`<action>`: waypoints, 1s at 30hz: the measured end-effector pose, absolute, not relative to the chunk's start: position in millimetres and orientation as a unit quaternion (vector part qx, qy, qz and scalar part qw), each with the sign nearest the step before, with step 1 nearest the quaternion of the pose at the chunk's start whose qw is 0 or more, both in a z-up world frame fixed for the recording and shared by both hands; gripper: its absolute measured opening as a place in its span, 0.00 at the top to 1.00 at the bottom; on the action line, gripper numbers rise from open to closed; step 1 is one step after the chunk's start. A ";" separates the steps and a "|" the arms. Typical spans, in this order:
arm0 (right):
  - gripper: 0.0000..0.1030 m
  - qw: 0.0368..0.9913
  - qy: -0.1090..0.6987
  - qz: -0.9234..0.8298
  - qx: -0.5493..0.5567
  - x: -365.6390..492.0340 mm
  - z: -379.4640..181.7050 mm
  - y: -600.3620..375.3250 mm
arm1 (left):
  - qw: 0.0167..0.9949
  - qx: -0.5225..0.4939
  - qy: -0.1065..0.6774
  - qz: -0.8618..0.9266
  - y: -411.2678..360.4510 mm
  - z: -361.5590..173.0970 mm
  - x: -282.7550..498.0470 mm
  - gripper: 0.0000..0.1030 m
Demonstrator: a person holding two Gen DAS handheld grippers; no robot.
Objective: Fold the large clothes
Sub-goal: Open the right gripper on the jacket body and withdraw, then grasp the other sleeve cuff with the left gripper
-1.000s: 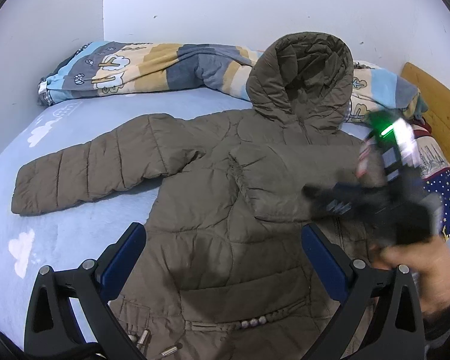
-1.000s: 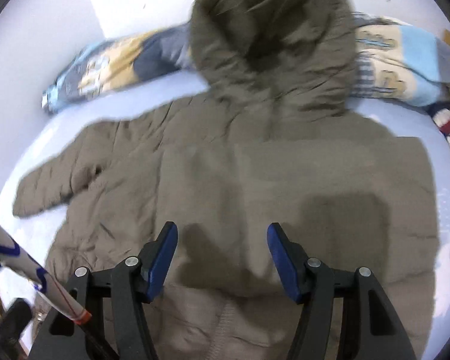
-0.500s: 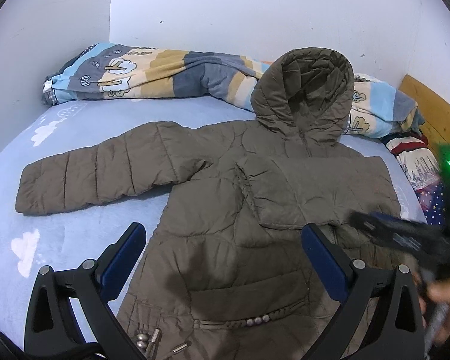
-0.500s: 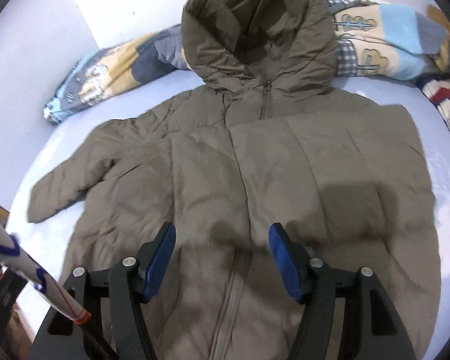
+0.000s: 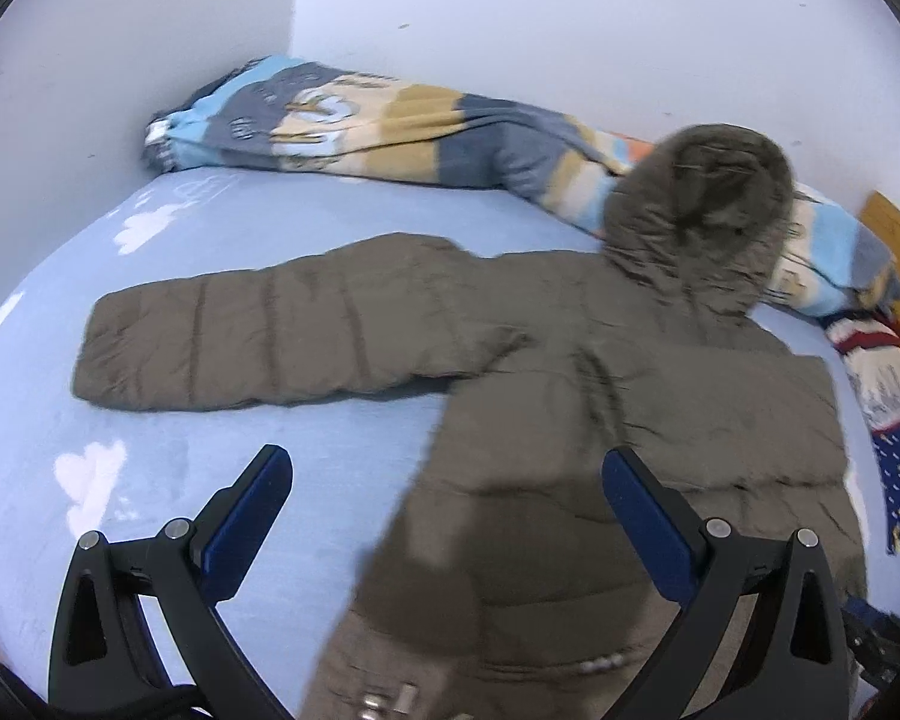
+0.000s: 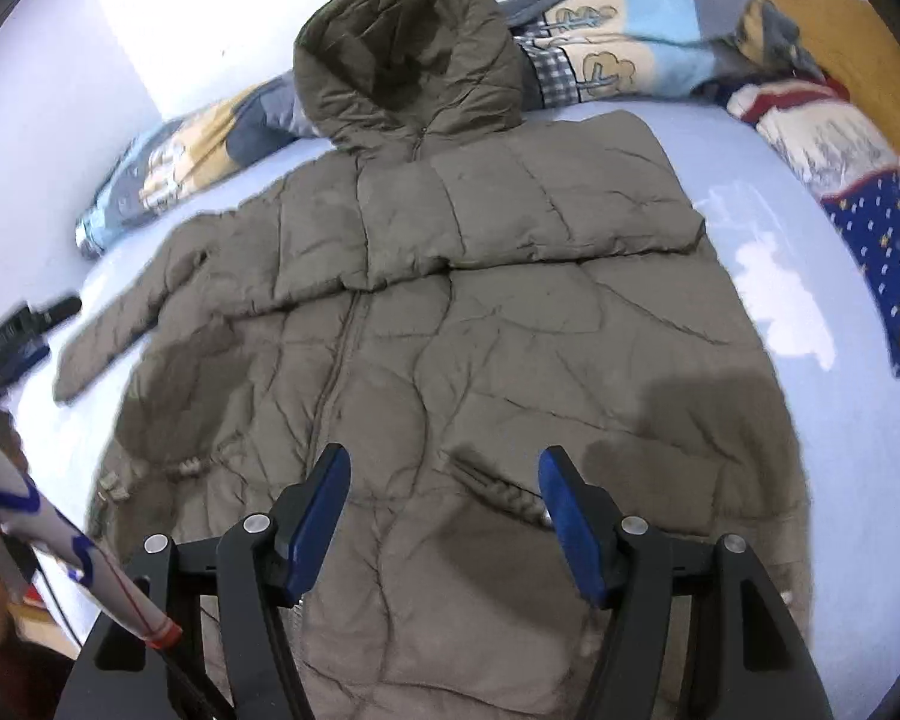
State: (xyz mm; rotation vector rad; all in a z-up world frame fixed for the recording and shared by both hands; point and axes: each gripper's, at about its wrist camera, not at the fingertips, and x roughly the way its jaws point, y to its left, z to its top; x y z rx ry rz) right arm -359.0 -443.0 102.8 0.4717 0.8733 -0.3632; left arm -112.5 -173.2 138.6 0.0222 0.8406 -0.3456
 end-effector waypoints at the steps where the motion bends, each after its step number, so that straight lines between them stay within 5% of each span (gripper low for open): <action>1: 0.32 0.860 0.421 -0.169 0.232 -356.8 101.0 -444.0 | 0.900 0.012 0.407 -0.155 -168.8 136.9 -108.0 0.00; 20: 0.32 0.866 0.429 -0.144 0.211 -355.5 114.9 -433.6 | 0.889 -0.024 0.454 -0.053 -78.7 103.1 -36.7 0.00; 30: 0.32 0.863 0.437 -0.155 0.202 -351.2 109.5 -432.4 | 0.859 -0.187 0.472 -0.057 12.3 97.0 -25.3 0.00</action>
